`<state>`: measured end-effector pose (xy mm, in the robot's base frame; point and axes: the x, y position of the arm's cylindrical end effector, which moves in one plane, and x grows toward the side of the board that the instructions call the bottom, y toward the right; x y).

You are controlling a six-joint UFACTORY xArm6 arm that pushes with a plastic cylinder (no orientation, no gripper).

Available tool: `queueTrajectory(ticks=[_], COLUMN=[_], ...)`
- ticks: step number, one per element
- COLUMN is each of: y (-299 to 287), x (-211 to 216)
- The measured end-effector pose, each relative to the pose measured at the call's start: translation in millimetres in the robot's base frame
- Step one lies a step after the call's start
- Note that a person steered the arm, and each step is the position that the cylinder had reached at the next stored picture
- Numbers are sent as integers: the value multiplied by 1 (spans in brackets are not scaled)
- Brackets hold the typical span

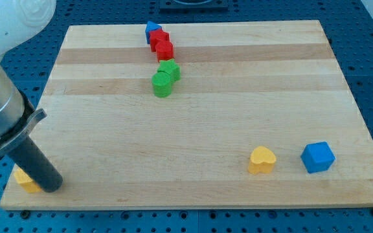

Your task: Point your arm closer to blue cube

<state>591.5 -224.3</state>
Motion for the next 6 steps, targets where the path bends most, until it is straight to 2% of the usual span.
queueTrajectory(ticks=[1,2,4,5,6], y=[59,145,349,406,398], x=[-5,5,9,4,-19])
